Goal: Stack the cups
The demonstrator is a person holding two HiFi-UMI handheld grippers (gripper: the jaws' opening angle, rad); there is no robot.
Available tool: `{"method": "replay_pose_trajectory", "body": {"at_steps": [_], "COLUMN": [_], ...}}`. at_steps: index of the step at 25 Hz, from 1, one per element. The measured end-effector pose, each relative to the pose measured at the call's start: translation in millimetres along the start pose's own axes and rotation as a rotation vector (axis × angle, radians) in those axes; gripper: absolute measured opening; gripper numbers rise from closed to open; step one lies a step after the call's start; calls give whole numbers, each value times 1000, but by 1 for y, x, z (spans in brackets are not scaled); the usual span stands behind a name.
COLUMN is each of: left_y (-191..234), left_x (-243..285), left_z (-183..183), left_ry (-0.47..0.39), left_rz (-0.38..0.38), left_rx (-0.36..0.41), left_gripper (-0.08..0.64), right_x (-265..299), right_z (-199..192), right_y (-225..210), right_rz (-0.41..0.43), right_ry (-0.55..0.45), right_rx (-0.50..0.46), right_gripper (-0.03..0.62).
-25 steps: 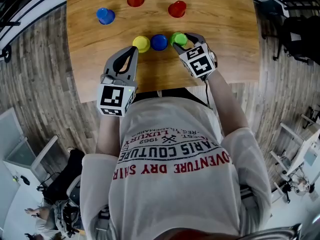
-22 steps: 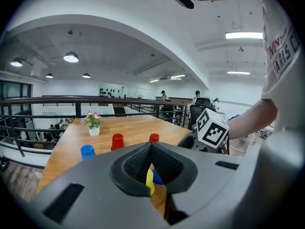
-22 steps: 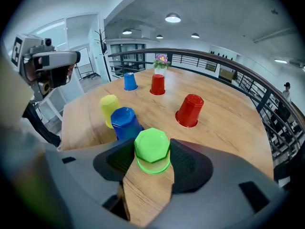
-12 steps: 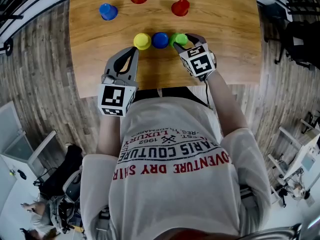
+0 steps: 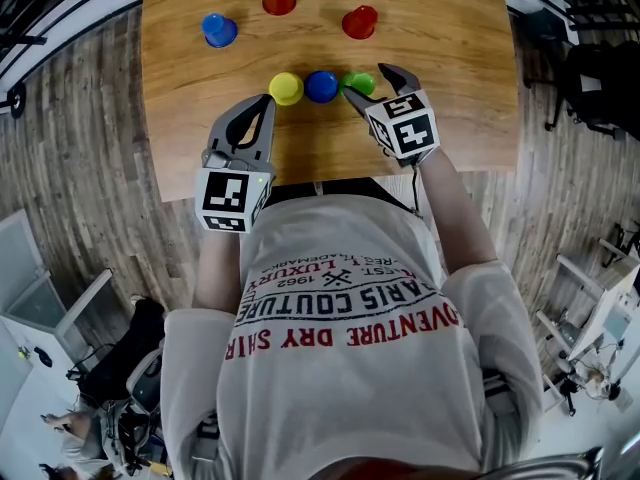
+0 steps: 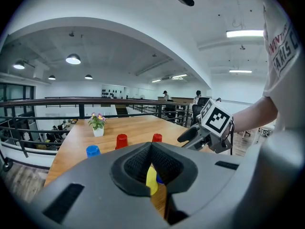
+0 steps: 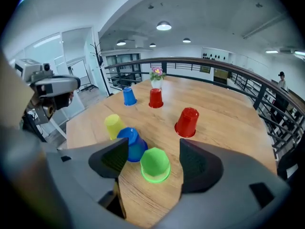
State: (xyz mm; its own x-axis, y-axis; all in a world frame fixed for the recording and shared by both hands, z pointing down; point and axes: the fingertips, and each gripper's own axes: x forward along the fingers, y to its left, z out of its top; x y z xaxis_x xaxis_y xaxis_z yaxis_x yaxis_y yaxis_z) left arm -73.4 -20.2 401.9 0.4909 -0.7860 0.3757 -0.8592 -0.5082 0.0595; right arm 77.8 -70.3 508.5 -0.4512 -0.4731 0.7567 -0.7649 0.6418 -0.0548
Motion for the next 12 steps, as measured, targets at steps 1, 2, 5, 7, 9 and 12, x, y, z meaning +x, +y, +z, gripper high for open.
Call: {"method": "replay_pose_trajectory", "body": {"at_steps": [1,2,5,7,9,12], "left_y": [2,3,11,19,29,46], "left_x": [0,-1,-7,-13,-20,-33], "left_z": [2,4,8,11,13,15], "left_ry": [-5,-11,-29,-40,-52,-67], "left_rz": [1,2,10,20,38,72], "left_rx": [2,4,5,5,2,-8], "left_gripper": [14,14,14,14,14,14], "right_x": [-3,-6,-9,-7,-2,10], "right_z": [10,19,46,63,79,105], "right_y": [1,4,17,28,40,63], "right_rz": [2,6,36,55,78,122], "right_ry": [-16,-29,-63,-77,-87,-92], "right_rx": [-11,-22,-49,-77,-103,-133], "right_gripper": [327,327,327,327,327,327]}}
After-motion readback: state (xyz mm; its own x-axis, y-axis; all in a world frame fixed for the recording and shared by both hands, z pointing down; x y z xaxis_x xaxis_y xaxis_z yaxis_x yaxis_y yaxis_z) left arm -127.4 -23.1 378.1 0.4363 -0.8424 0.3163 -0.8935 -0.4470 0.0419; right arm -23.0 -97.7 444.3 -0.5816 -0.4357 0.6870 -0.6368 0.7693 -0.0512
